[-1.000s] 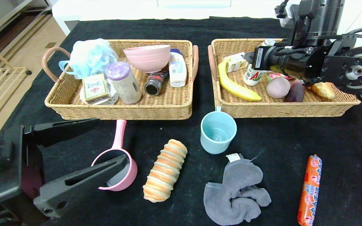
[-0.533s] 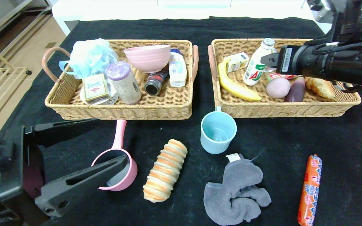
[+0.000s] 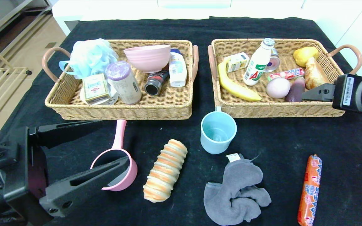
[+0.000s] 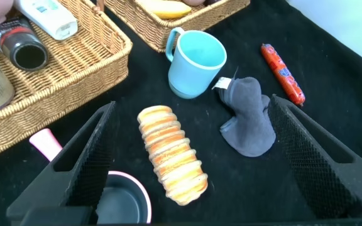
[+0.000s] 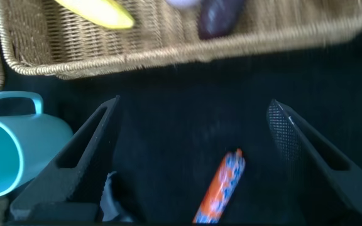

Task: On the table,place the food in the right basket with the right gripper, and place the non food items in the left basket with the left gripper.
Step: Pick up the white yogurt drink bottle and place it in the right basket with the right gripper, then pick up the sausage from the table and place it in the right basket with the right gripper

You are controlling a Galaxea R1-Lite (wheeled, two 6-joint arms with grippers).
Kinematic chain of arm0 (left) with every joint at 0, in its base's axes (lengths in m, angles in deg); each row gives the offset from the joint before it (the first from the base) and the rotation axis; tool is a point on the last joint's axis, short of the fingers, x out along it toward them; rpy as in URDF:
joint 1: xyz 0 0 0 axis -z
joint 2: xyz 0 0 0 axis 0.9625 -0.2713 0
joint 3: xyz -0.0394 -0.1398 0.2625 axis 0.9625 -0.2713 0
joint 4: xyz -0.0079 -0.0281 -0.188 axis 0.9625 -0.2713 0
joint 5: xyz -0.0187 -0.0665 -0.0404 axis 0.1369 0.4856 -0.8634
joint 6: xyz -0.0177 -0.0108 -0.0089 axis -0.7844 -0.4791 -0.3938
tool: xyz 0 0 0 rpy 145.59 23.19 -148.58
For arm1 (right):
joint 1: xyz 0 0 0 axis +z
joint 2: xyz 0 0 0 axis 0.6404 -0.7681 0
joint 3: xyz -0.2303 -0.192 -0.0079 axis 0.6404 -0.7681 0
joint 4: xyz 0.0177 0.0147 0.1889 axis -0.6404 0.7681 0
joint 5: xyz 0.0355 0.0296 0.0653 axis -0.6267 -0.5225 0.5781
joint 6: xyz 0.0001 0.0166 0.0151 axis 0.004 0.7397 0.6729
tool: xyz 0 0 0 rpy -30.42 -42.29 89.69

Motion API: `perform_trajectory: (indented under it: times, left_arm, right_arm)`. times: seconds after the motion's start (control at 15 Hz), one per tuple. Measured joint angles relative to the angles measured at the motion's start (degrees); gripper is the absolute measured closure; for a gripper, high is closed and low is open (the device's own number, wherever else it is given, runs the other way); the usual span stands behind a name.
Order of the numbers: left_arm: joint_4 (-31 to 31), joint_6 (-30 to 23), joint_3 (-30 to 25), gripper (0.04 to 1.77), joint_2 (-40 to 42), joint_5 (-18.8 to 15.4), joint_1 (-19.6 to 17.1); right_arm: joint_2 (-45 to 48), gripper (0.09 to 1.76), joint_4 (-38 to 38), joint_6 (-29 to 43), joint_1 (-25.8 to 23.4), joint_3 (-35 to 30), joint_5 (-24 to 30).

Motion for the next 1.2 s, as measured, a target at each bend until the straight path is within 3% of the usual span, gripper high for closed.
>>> perform_trajectory:
  times: [0.47,0.73,1.0,1.2]
  left_arm:
    - [0.0,0.0,-0.3,0.09,-0.9,0.0,-0.1]
    - [0.0,0.0,-0.5,0.09,-1.2,0.0,-0.1]
    - [0.0,0.0,-0.5,0.09,-1.2,0.0,0.0]
    - [0.0,0.4,-0.5,0.09,-1.2,0.0,-0.1]
  right_arm:
    - [4.2,0.16,4.5,8.1,-1.3,-9.5,0.5]
    - [4.7,0.15,8.9,14.2,-1.7,-11.7,7.9]
    - [4.3,0.15,8.9,17.6,-2.1,-15.7,8.9]
    - [3.4,0.15,8.7,19.7,-2.2,-18.7,12.9]
